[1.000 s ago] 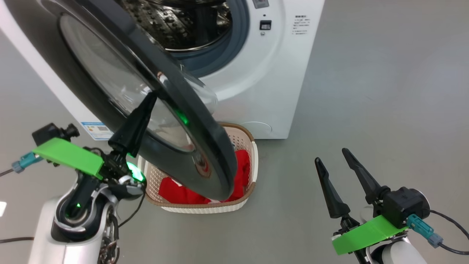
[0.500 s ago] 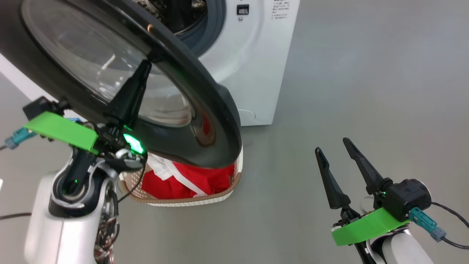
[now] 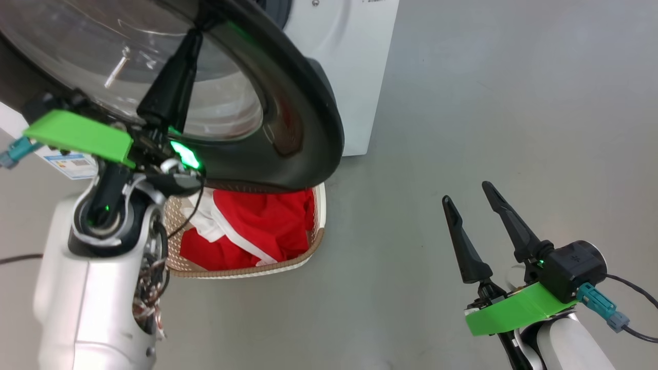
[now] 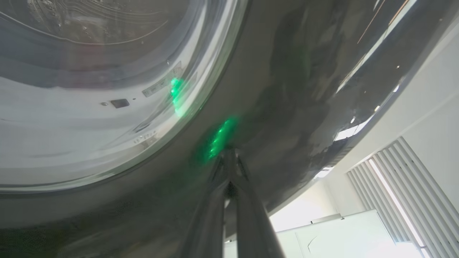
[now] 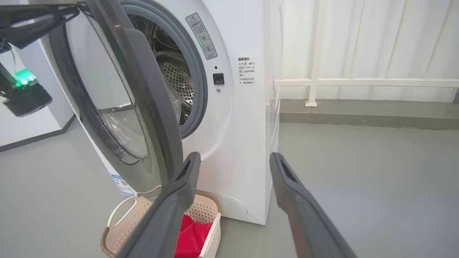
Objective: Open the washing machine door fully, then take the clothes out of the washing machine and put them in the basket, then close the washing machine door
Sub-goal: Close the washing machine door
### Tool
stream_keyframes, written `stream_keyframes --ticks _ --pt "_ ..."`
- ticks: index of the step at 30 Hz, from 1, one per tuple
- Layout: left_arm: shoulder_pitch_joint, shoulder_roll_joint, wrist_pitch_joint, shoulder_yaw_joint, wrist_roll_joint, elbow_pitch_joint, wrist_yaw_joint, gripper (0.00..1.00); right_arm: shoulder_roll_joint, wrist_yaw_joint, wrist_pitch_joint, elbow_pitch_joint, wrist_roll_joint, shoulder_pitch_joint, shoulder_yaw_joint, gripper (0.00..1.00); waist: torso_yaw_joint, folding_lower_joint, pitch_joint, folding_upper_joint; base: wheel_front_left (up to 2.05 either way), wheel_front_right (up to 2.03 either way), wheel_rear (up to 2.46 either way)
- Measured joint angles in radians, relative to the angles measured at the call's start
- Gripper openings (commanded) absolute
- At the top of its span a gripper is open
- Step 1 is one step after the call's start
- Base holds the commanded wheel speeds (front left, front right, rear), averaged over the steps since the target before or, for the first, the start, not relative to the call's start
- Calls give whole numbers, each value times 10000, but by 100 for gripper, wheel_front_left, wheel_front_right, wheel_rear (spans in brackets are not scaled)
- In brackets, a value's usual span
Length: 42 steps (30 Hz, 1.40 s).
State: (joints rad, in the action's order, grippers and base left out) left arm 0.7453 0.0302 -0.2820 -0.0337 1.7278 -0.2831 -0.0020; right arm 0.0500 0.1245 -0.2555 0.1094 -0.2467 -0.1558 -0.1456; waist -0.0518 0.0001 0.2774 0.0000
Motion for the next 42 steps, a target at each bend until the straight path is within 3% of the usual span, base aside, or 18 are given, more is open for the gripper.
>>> stream_keyframes --ticks 19,42 --pt "1853 -21 286 113 -115 -1616 -562 0 0 2 0 -136 2 -176 12 100 -382 0 767 0 0 0 0" --pt "2352 -29 295 215 -207 -2531 -970 0 0 0 0 -128 2 -190 -4 100 -543 0 686 0 0 0 0"
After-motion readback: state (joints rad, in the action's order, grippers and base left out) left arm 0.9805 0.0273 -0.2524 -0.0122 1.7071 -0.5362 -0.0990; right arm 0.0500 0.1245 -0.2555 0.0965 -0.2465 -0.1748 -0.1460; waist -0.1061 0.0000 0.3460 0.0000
